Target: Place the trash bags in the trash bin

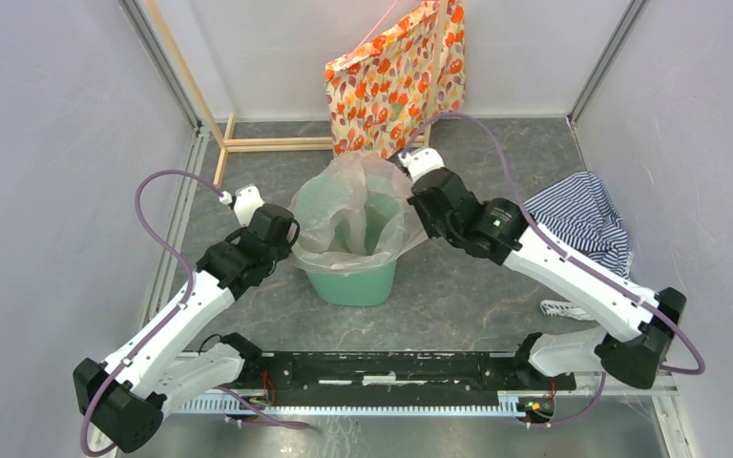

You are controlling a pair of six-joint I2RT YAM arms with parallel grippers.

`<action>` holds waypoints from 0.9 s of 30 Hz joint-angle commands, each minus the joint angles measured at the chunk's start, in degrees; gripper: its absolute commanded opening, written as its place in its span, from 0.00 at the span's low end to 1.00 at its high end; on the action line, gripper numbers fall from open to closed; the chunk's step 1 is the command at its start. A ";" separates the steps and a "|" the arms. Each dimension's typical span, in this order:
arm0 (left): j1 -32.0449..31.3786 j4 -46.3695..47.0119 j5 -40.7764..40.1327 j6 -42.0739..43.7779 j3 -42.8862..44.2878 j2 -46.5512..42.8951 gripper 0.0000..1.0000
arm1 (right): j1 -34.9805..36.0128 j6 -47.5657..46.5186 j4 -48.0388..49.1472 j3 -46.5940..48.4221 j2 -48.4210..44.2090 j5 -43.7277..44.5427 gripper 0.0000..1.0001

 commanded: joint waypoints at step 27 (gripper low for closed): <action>-1.98 16.88 13.56 0.82 -5.90 6.81 0.02 | -18.28 5.82 30.40 -34.87 -6.77 -22.88 0.00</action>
